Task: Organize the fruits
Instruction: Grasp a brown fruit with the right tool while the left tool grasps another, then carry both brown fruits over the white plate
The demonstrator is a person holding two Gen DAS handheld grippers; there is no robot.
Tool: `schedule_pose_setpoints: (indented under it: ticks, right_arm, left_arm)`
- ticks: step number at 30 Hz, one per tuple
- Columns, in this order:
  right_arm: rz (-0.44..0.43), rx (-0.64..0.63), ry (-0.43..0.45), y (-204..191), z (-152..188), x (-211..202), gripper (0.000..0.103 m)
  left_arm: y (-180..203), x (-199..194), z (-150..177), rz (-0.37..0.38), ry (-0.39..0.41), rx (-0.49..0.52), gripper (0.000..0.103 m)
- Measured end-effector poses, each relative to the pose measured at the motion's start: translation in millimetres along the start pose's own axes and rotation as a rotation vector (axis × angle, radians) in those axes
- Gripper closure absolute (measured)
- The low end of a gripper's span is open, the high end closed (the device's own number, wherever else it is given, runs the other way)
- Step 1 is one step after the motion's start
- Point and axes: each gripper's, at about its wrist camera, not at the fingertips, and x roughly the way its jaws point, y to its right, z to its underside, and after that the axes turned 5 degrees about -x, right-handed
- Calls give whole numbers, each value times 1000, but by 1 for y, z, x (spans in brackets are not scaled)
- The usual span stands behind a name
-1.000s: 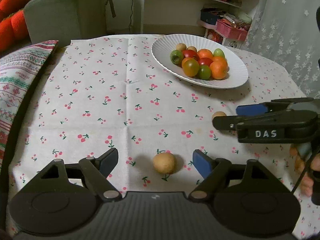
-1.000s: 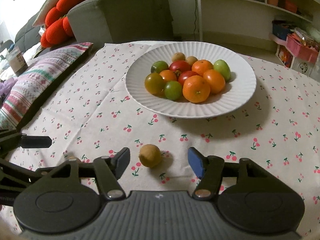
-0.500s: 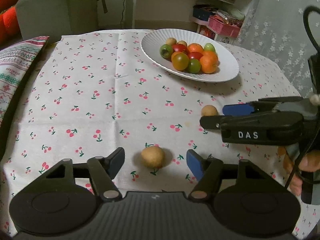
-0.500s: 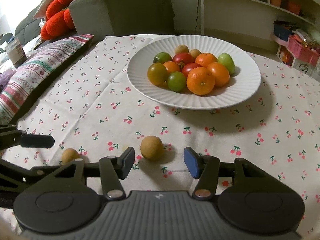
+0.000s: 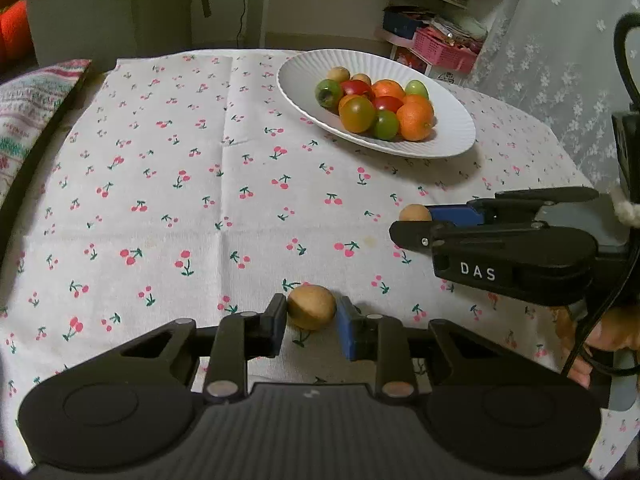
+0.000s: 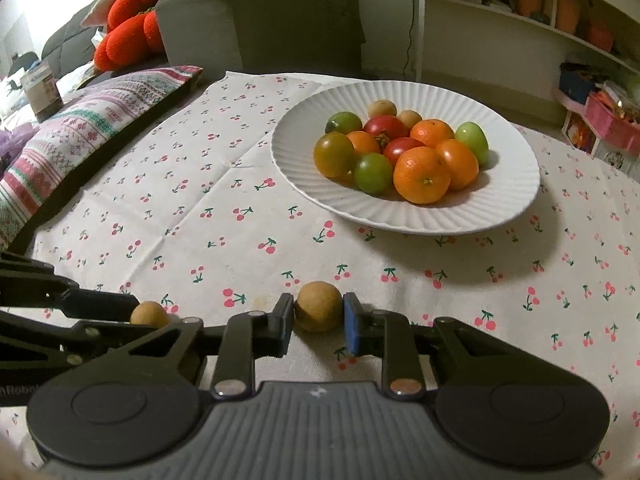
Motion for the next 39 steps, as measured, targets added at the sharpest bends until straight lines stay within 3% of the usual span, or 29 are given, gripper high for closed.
schedule_pose_setpoints:
  ticks: [39]
  right_arm:
    - [3, -45, 32, -4, 6, -1, 80]
  left_arm:
    - [8, 18, -4, -26, 52, 63, 87]
